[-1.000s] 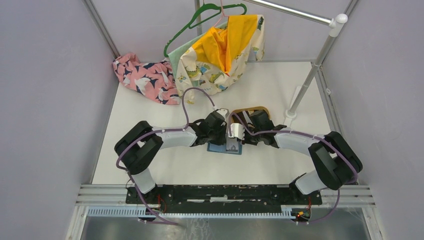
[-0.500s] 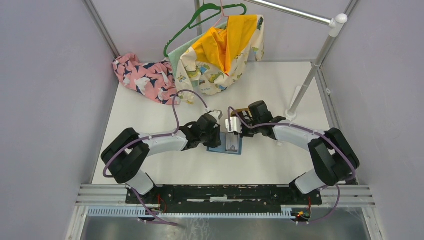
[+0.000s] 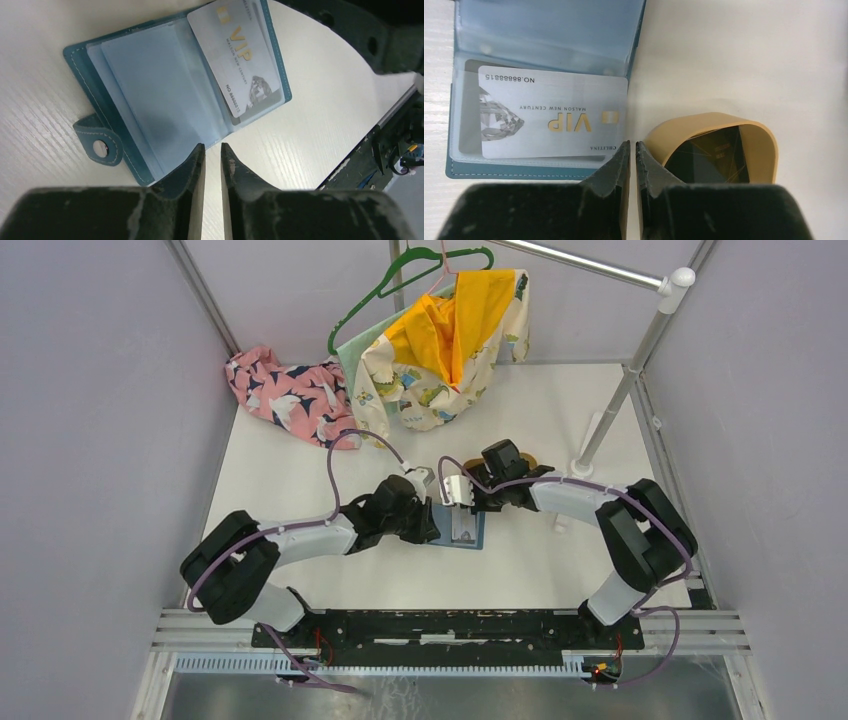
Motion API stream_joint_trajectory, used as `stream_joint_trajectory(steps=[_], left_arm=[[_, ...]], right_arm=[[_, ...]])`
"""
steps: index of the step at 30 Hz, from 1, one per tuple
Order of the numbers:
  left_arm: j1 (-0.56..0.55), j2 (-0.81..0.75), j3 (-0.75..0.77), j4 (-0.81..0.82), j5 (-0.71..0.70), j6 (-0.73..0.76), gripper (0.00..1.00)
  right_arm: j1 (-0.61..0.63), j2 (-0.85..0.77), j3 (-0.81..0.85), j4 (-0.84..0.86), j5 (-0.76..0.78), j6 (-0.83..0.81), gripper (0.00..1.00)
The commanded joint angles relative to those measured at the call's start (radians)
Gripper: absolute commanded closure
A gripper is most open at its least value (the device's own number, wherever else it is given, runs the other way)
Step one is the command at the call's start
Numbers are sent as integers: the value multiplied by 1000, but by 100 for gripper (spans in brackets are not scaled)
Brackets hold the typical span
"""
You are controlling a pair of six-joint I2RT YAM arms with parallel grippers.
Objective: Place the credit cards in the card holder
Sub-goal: Insert the credit card into the card holder.
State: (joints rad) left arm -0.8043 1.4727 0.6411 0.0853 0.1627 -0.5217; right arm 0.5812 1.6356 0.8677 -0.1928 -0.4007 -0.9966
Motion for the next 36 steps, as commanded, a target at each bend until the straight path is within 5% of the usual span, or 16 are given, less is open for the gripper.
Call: stream_joint_trajectory(steps=[1,14,24,36], left_arm=[[-2,-47,-36,88,38,8,76],[-5,-59,-82,141,68,-13,87],[-45,-232,-314,294,52,-245,96],[-119,-8,-246,424,30,-324,98]], right_arm=[[11,35,61,-15,40,-14,87],[16,67,114,-202,-117,-106,89],[-2,67,99,-147,-84,13,88],[-3,45,91,-224,-146,-27,89]])
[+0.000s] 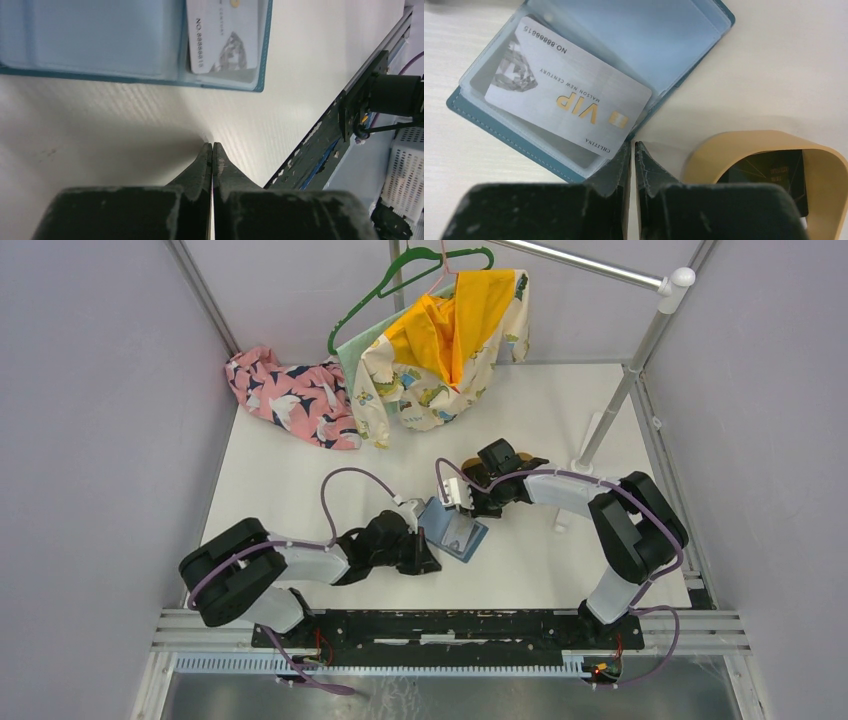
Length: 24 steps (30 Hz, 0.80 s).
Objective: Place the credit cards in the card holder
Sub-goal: Insert the credit card into the card holder.
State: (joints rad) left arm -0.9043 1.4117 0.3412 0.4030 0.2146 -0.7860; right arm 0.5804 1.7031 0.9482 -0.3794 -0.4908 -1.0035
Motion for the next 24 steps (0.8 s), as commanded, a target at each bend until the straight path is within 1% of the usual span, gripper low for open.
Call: stream_joint_trajectory(steps=[1,6,15,18,21,24], left_arm=[[-20,69,59,115,-26,-63,98],[-21,144,99,150,-58,-67,98],[-22,233,154,183,-67,-69,98],[-22,247,167,183,-69,-67,98],[-22,249,173,184,-72,-66,98],[-23,238,166,193,-57,-56,98]], right_arm=[[-2,-23,12,-52,-70,-30,89],[-2,-18,15,-120,-130,-67,90],[27,-31,34,-207,-158,-65,92],[44,-28,39,-226,-132,-63,92],[46,-27,49,-259,-63,-67,92],[32,-60,32,-217,27,-22,92]])
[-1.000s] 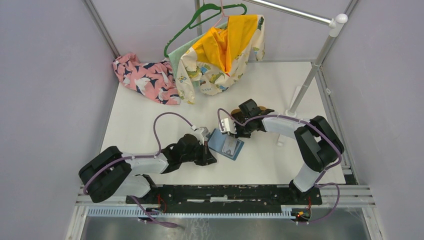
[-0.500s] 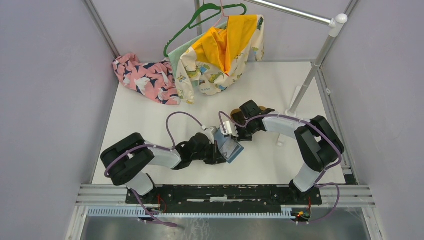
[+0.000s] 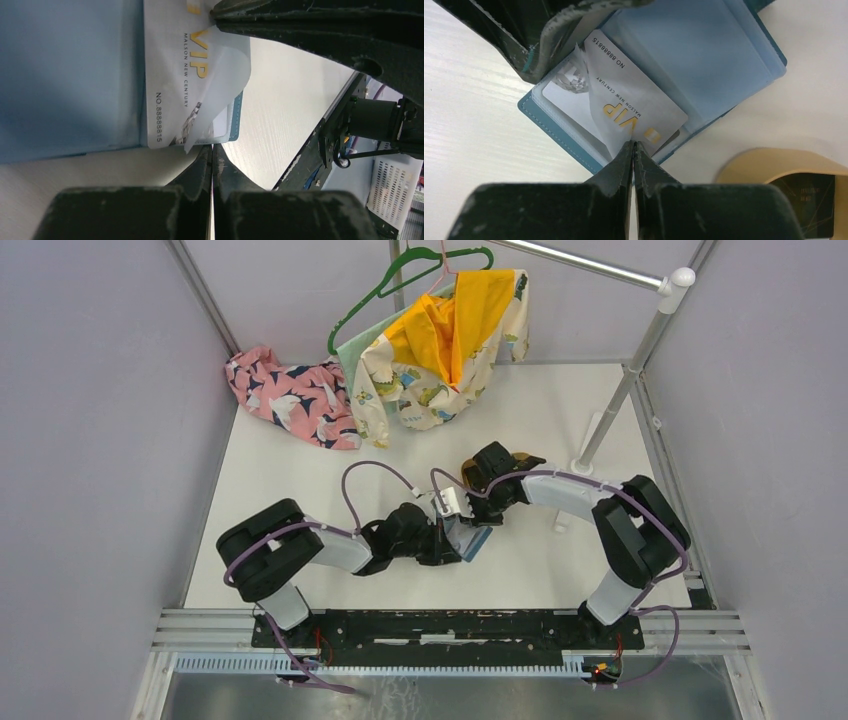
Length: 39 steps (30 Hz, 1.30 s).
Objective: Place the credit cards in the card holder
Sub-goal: Insert the credit card into the card holder.
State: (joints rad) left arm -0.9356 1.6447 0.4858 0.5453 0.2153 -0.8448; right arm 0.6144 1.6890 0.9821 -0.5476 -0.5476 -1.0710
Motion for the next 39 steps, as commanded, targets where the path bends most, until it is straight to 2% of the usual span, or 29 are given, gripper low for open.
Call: stream_joint_trajectory(steps=[1,4,7,10,12,14,16,18,21,24,29,39], left_arm=[[8,-5,15,55,-50,10,98],[8,-56,-9,48,-26,39,97],[6,-132,-22,-10,-18,74,93],[7,-212,-25,-90,-39,110,88],[6,-264,-4,-196,-91,152,82],[9,-295,44,-291,-151,204,75],[24,-275,111,-366,-181,254,74],[51,-214,187,-418,-171,292,80],[84,-105,294,-475,-167,327,90],[99,-28,377,-522,-203,352,96],[106,62,468,-622,-251,393,98],[106,167,497,-634,-129,413,98]], right_arm=[[-16,-60,-3,-25,104,77,91],[-81,-121,-11,41,151,155,88],[-125,-191,-46,112,200,202,78],[-151,-230,-65,109,157,184,74],[-156,-253,-82,39,35,72,74],[-152,-273,-122,-79,-140,-150,77],[-144,-296,-197,-186,-252,-422,80],[-138,-307,-248,-213,-282,-556,81],[-120,-280,-252,-199,-244,-567,88],[-95,-268,-272,-145,-191,-538,90],[-50,-269,-301,-25,-101,-458,91],[-11,-233,-315,95,44,-356,91]])
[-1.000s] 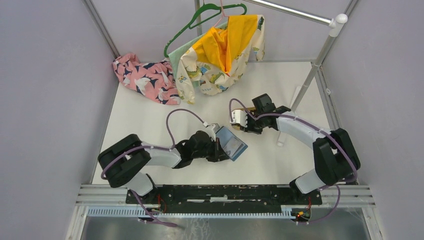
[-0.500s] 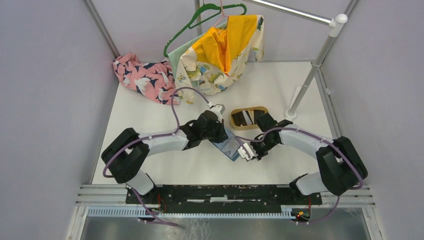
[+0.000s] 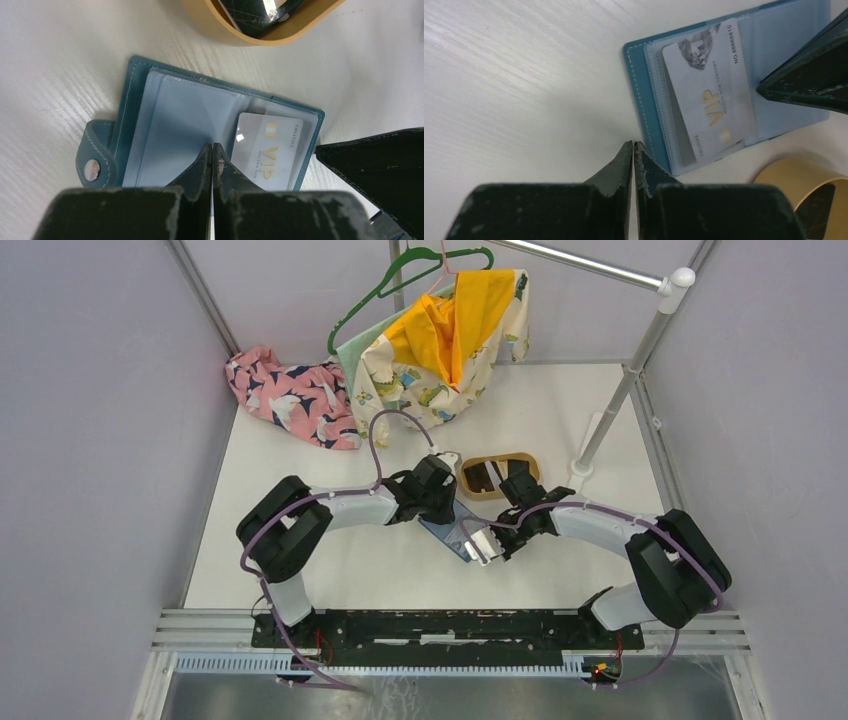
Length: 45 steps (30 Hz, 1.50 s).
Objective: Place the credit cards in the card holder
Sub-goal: Insert the credit card into the card holder.
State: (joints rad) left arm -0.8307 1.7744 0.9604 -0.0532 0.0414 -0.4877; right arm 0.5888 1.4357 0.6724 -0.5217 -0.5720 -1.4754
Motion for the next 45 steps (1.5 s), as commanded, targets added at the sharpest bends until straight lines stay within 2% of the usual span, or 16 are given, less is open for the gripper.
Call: stream_joint_trajectory(steps=[1,13,26,30,36,45], left_arm=[[1,41,23,-35,58,57,98],[-7,62,-5,35,226,36,98],[-6,75,-4,120,251,-38,98],[-6,33,-24,101,190,-49,96],[-6,-53,-52,81,155,-49,92],[-5,-324,-172,122,94,-9,87]], right_arm=[[17,24,-5,78,80,58,91],[22,26,-22,216,191,172,90],[-1,18,-10,260,220,255,88],[-81,-40,9,182,134,229,87],[-148,-115,20,85,-23,162,81],[-221,-168,113,38,-176,295,76]])
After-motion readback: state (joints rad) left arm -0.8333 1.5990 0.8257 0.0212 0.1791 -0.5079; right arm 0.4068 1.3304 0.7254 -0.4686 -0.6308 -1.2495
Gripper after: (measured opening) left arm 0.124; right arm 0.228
